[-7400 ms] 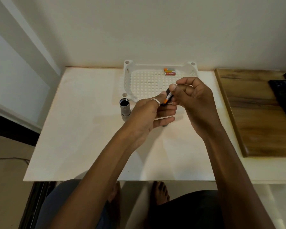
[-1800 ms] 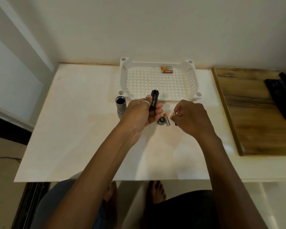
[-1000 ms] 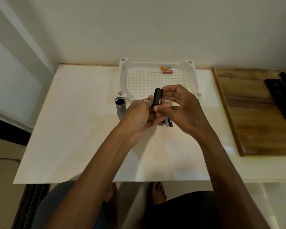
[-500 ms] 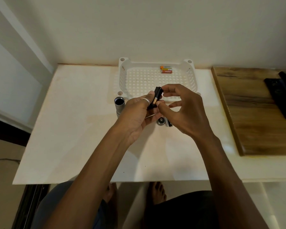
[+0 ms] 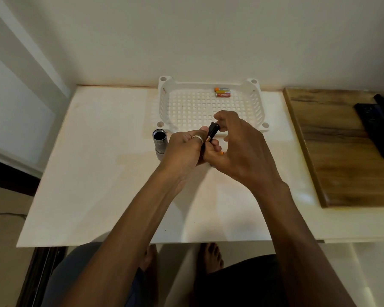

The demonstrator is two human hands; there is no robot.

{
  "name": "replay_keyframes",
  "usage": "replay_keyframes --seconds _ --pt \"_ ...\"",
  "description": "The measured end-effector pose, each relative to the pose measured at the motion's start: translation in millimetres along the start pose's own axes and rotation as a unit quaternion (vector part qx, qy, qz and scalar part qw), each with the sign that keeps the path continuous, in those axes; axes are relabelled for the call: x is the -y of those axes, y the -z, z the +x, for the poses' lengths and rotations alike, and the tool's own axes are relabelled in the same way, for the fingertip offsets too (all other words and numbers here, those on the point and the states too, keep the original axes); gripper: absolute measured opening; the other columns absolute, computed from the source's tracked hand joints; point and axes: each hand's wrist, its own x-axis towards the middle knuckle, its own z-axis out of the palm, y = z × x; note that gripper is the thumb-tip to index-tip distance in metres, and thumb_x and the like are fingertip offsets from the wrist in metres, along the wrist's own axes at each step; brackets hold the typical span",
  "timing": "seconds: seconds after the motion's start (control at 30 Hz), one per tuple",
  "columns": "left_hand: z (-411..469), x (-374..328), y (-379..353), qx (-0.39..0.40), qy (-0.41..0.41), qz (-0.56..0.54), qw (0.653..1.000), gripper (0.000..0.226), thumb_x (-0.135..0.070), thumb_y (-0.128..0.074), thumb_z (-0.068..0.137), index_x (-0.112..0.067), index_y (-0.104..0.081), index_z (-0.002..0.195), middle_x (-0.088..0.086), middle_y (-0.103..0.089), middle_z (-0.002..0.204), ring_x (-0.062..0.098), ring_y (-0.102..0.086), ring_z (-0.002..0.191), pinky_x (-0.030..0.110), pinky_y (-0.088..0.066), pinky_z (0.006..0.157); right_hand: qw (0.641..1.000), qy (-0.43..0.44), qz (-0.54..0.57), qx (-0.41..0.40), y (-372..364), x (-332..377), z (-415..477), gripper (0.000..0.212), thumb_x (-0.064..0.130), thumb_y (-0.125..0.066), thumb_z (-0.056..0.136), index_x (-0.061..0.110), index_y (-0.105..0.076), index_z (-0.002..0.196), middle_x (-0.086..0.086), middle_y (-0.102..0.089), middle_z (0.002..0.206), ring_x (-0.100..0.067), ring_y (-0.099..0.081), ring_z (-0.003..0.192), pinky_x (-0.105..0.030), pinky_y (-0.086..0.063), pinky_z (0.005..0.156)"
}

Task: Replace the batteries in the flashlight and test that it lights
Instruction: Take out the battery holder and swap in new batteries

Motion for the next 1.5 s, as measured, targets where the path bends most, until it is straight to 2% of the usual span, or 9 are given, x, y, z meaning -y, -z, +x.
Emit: replay_keyframes --seconds 0.17,0.57,0.7,0.8,0.87,1.07,1.2,1.4,1.5 --pt "-1 -1 0 0.004 -0.004 0.005 1.000 0.031 -0.023 -0.054 0.106 -0.006 -0.075 0.090 0.002 -0.073 0.063 0.011 -0.072 0.058 0.021 -0.058 0.056 1.000 0.023 0.004 -0.017 0 1 0 0.045 0.021 -0.069 0.079 0.010 -0.051 0.120 -0.005 -0.073 0.093 -0.028 -0.070 0.081 -0.043 -0.058 0.066" --pt "3 1 5 0.011 0.004 -0.031 0.999 0.032 -0.025 -0.054 0.106 -0.004 -0.076 0.093 0.005 -0.076 0.076 0.017 -0.075 0.077 0.029 -0.061 0.070 0.991 0.042 0.126 0.016 -1 -11 3 0.033 0.019 -0.077 0.089 0.014 -0.073 0.121 -0.004 -0.074 0.123 -0.017 -0.071 0.112 -0.028 -0.060 0.091" --pt "3 0 3 0.009 0.018 -0.046 0.999 0.031 -0.024 -0.054 0.106 -0.008 -0.075 0.090 0.004 -0.078 0.074 0.014 -0.077 0.074 0.025 -0.062 0.067 0.979 -0.032 0.201 -0.005 1 -9 5 0.017 0.018 -0.068 0.096 0.026 -0.074 0.111 0.022 -0.074 0.108 0.014 -0.066 0.101 -0.011 -0.053 0.088" --pt "3 -1 2 0.017 0.025 -0.039 0.999 0.032 -0.027 -0.050 0.107 -0.007 -0.073 0.097 0.001 -0.079 0.074 0.014 -0.078 0.075 0.024 -0.062 0.065 0.923 -0.164 0.341 -0.067 8 -11 11 0.013 0.018 -0.064 0.101 0.020 -0.076 0.101 0.010 -0.078 0.097 -0.009 -0.077 0.096 -0.032 -0.064 0.079" --pt "3 -1 2 0.017 0.028 -0.038 0.999 0.032 -0.028 -0.050 0.107 -0.007 -0.073 0.099 0.000 -0.079 0.075 0.013 -0.078 0.075 0.023 -0.062 0.066 0.888 -0.219 0.392 -0.099 19 -17 14 0.014 0.022 -0.061 0.103 0.017 -0.073 0.103 -0.001 -0.079 0.099 -0.015 -0.078 0.095 -0.031 -0.065 0.068" --pt "4 0 2 0.003 0.034 -0.048 0.998 0.033 -0.028 -0.047 0.108 -0.007 -0.071 0.100 -0.002 -0.079 0.074 0.010 -0.077 0.074 0.022 -0.061 0.064 0.927 -0.319 0.195 0.019 23 -45 3 0.011 0.029 -0.070 0.097 0.021 -0.072 0.090 0.003 -0.078 0.083 -0.007 -0.077 0.070 -0.029 -0.065 0.063" --pt "3 1 1 0.003 0.035 -0.044 0.998 0.033 -0.028 -0.047 0.109 -0.006 -0.071 0.103 -0.002 -0.079 0.075 0.009 -0.077 0.072 0.021 -0.061 0.063 0.954 -0.266 -0.055 0.125 4 -49 0 0.027 0.038 -0.067 0.097 0.019 -0.072 0.078 0.003 -0.073 0.072 -0.020 -0.072 0.075 -0.030 -0.050 0.070" --pt "4 0 2 0.005 0.036 -0.041 0.999 0.033 -0.028 -0.046 0.109 -0.006 -0.071 0.104 -0.001 -0.080 0.076 0.009 -0.077 0.073 0.022 -0.062 0.065 0.954 -0.250 -0.087 0.142 -5 -45 1 0.033 0.039 -0.063 0.098 0.012 -0.076 0.084 -0.005 -0.075 0.079 -0.023 -0.067 0.077 -0.028 -0.041 0.066" --pt "3 0 2 0.006 0.035 -0.042 0.998 0.033 -0.028 -0.046 0.109 -0.007 -0.071 0.103 -0.001 -0.080 0.077 0.010 -0.077 0.074 0.021 -0.061 0.064 0.956 -0.249 -0.077 0.134 0 -47 1 0.042 0.039 -0.058 0.102 0.008 -0.074 0.077 -0.007 -0.074 0.072 -0.024 -0.072 0.070 -0.031 -0.053 0.071"
